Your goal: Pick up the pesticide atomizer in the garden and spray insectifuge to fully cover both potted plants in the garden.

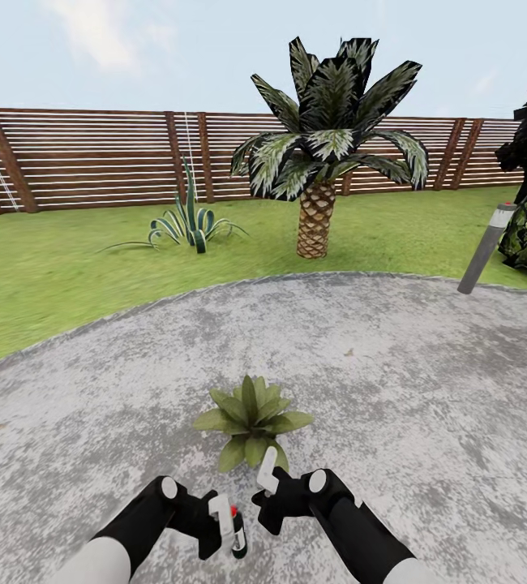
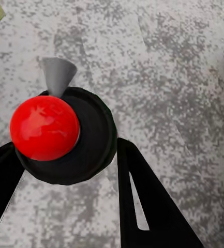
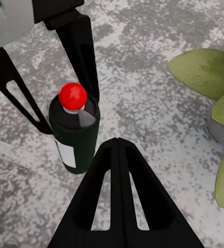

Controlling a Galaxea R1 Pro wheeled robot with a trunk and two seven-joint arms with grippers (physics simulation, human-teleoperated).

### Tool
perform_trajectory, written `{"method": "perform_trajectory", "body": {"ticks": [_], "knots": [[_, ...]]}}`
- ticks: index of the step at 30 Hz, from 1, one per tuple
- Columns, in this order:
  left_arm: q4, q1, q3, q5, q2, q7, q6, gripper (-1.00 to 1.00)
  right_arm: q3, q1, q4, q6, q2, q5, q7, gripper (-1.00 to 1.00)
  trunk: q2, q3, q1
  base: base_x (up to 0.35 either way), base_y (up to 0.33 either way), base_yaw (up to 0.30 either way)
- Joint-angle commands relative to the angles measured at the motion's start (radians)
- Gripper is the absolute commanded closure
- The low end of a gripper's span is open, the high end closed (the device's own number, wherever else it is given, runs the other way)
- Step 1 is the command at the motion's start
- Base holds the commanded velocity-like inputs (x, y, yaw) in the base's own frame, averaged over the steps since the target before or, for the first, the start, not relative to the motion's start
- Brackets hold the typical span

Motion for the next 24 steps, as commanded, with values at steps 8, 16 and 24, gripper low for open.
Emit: {"method": "perform_trajectory", "body": {"ticks": [8,16,24], "knots": [[-0.013,-0.001,0.002,-0.001,-0.007,-0.028,-0.013,1.00,0.000,0.000,-0.001,0.006,0.000,0.004,0.004,1.00,0.000,-0.001,0.000,0.000,0.000,0.000],[-0.014,-0.001,0.002,0.000,-0.018,-0.063,-0.015,1.00,0.000,0.000,0.000,0.006,0.000,0.004,0.004,1.00,0.000,-0.001,0.000,0.000,0.000,0.000],[-0.014,-0.009,0.001,-0.001,-0.028,-0.089,-0.016,1.00,0.018,0.000,0.001,0.007,0.000,0.004,0.004,1.00,0.000,-0.001,0.000,0.000,0.000,0.000]]}}
